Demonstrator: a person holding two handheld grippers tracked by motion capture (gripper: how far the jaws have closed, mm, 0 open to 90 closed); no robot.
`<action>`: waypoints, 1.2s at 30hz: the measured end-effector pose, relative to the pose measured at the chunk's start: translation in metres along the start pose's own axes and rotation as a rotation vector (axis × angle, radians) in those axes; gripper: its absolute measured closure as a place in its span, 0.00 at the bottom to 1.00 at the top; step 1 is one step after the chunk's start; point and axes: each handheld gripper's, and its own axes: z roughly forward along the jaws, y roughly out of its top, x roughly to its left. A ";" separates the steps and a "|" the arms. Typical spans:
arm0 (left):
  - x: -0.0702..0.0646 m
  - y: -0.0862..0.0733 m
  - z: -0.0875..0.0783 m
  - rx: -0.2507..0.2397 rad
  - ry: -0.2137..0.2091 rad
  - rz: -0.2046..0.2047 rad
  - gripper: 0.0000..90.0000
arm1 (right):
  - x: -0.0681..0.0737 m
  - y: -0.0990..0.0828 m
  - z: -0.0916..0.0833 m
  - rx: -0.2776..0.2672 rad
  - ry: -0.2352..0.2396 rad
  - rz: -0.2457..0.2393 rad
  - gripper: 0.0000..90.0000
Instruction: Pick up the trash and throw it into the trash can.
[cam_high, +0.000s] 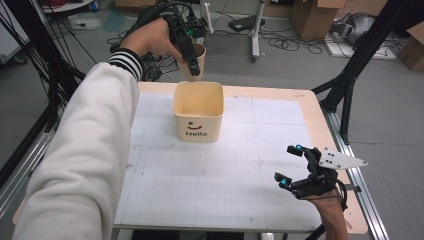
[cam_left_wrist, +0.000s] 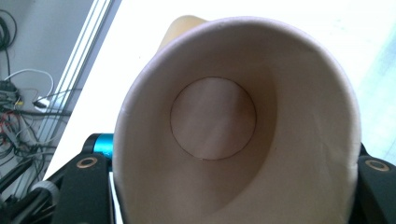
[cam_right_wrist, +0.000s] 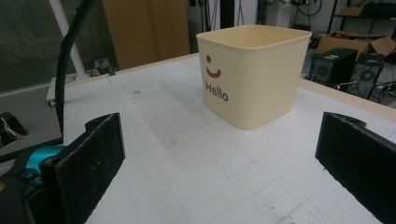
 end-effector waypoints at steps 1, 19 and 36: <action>0.000 0.002 0.001 -0.004 -0.003 0.006 0.38 | 0.000 0.000 0.000 -0.001 -0.001 -0.003 0.00; 0.002 0.013 0.014 -0.013 -0.023 0.018 0.38 | -0.002 -0.003 0.002 0.014 -0.001 0.007 0.00; 0.008 0.010 0.050 0.009 -0.036 0.018 0.38 | -0.003 -0.004 0.000 0.010 -0.008 0.008 0.00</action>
